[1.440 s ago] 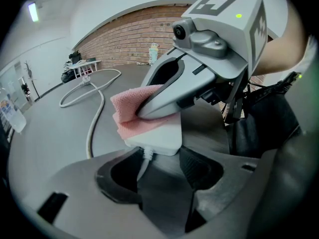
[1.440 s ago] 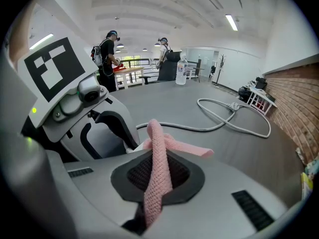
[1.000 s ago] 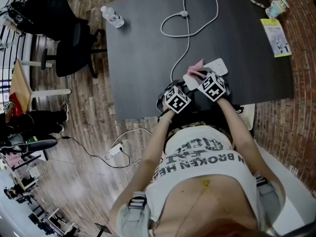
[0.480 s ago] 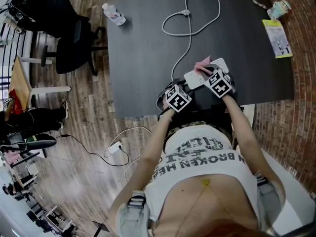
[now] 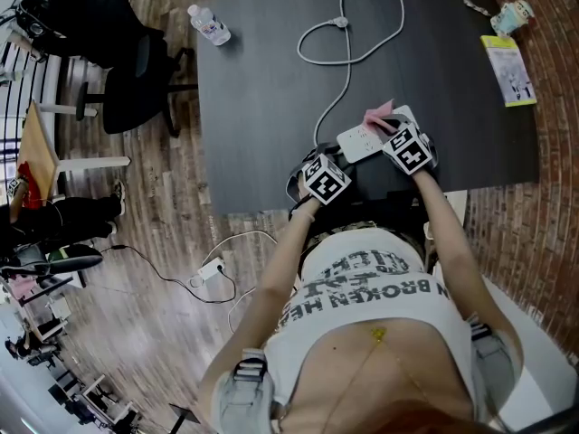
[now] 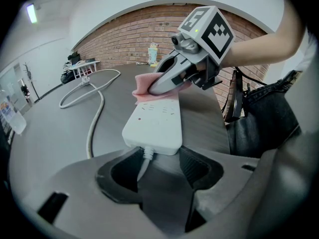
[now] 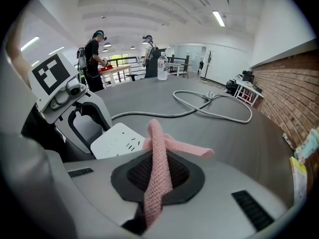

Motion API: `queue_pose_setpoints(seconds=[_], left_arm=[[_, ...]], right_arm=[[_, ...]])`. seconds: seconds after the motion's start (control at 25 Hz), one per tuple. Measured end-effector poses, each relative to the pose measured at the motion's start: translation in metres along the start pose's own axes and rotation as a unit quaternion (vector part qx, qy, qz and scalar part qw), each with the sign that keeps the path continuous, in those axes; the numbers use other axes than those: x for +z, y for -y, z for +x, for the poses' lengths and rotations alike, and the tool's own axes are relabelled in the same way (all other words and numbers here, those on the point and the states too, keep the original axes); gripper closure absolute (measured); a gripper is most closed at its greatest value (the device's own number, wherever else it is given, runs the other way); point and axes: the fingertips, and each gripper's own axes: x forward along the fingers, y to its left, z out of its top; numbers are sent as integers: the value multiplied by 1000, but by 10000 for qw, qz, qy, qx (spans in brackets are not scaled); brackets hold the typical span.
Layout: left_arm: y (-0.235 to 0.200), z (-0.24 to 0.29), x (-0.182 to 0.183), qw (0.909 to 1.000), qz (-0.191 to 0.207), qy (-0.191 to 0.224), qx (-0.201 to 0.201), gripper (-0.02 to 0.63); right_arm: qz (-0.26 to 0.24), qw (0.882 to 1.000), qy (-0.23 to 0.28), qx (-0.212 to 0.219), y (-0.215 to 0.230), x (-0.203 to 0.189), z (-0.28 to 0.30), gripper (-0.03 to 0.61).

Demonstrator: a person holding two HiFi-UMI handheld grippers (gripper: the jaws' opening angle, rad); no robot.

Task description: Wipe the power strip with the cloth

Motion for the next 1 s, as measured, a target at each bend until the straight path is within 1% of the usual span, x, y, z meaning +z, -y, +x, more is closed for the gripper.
queue_pose_setpoints(seconds=[0.28,0.4,0.68,0.88,1.0], left_arm=[[-1,0,1,10000,7,45,37,379],[0,1,0,10000,14,14,23,379],[-2,0,1,10000,27,39,56,379],[0,-1,0,10000,23,25,-9,379],[-2,1,-1,10000,36,25,51,379]], right_arm=[[94,9997,-56,-199,19,-11,-5,561],[152,9995,7,-262,30,-17,-6,561],[240,9987,-56,-450,42,-23,-11,561],[494,9961,-118,-724,62,-35,-20,561],[663,9939,-139,-875,74,-45,-27,561]])
